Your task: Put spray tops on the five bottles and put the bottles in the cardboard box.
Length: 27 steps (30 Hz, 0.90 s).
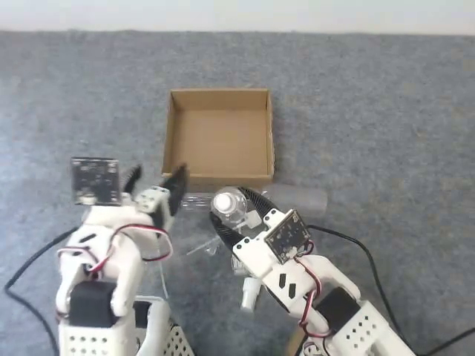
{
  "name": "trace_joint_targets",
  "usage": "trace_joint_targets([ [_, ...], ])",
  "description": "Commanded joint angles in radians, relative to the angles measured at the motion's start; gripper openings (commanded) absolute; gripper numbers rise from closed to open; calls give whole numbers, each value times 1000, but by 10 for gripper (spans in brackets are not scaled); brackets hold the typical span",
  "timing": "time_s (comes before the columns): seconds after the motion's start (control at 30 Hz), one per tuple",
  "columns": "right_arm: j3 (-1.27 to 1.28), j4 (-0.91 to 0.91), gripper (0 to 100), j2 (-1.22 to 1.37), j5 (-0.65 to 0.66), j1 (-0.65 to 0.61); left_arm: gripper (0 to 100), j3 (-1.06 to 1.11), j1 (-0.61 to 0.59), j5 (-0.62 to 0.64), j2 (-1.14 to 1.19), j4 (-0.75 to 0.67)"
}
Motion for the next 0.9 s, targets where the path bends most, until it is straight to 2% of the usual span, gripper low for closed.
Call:
trace_joint_targets([
  [0.0, -18, -15, 41, -1, 9, 4, 253, -62, -132, -3, -2, -81],
  [0.17, -18, -15, 41, -1, 9, 4, 253, -82, -193, -8, 72, -97],
  [0.43, -18, -13, 41, -1, 9, 4, 253, -271, -198, -8, 465, -91],
  [0.87, -17, -13, 41, -1, 11, 5, 218, -466, -198, -9, 902, -89],
])
